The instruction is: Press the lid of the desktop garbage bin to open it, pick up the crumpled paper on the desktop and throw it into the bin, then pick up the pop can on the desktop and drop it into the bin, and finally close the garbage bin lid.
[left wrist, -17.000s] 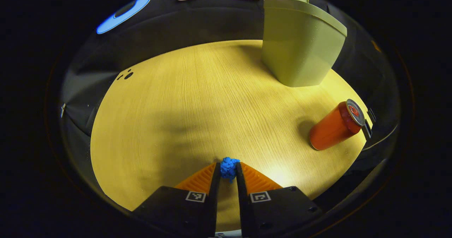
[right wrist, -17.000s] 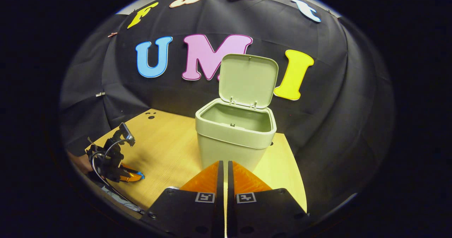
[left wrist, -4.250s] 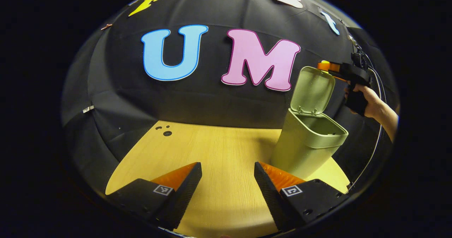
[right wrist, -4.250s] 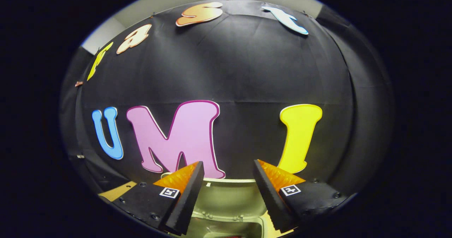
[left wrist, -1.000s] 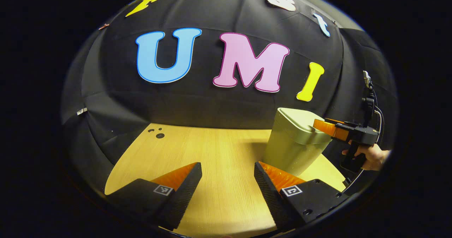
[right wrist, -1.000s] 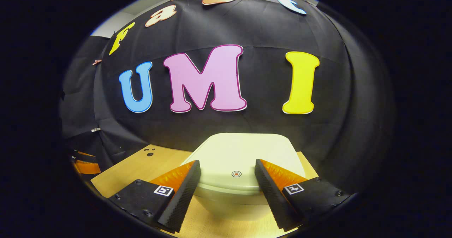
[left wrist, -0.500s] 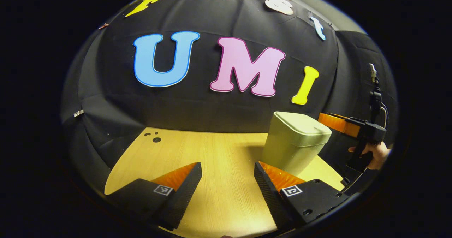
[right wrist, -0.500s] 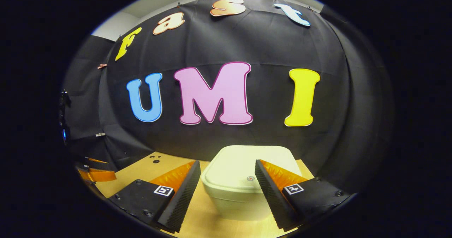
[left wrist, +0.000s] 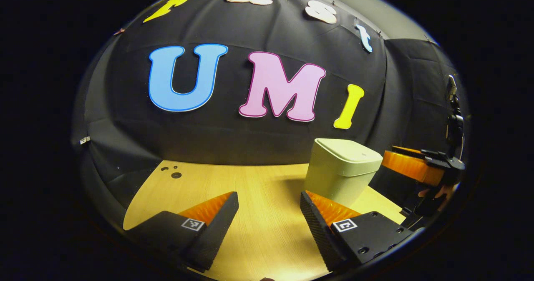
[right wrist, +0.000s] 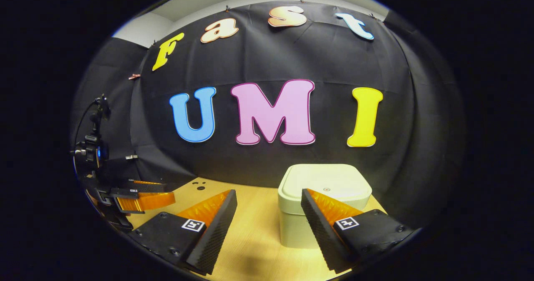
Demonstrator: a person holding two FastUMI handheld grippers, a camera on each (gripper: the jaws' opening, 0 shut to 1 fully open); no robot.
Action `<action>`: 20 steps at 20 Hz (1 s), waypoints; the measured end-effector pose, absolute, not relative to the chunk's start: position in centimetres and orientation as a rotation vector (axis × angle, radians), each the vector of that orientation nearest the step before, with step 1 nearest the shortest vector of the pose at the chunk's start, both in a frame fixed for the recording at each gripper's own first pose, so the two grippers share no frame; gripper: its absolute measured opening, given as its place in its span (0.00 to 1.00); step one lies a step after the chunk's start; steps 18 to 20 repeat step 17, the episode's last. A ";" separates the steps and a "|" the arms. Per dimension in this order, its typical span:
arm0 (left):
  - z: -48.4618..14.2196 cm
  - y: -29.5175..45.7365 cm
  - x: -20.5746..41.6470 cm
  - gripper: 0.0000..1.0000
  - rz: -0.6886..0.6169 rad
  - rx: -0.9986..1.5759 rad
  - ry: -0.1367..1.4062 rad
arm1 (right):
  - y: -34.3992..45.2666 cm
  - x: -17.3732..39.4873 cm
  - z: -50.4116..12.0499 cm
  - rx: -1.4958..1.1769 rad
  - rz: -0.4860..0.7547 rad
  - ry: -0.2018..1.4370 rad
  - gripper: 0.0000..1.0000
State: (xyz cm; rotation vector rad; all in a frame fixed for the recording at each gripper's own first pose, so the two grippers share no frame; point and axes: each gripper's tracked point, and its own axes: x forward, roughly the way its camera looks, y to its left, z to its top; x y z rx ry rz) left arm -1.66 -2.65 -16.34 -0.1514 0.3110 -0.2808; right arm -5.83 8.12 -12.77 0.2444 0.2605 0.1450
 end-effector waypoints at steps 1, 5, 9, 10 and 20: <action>-16.3 -2.6 -1.7 0.96 -0.288 -0.156 0.311 | 8.3 -6.1 -12.7 0.245 0.142 0.262 0.97; -16.0 -2.0 -1.9 0.95 -0.296 -0.136 0.295 | 8.6 -7.1 -12.5 0.246 0.138 0.265 0.97; -16.2 -1.5 -2.0 0.96 -0.274 -0.136 0.290 | 8.7 -7.7 -12.9 0.249 0.154 0.287 0.97; -16.4 -1.3 -2.1 0.96 -0.263 -0.135 0.291 | 8.6 -7.7 -13.1 0.250 0.162 0.296 0.97; -16.4 -2.2 -2.3 0.96 -0.230 -0.131 0.294 | 7.3 -8.3 -13.3 0.239 0.198 0.309 0.97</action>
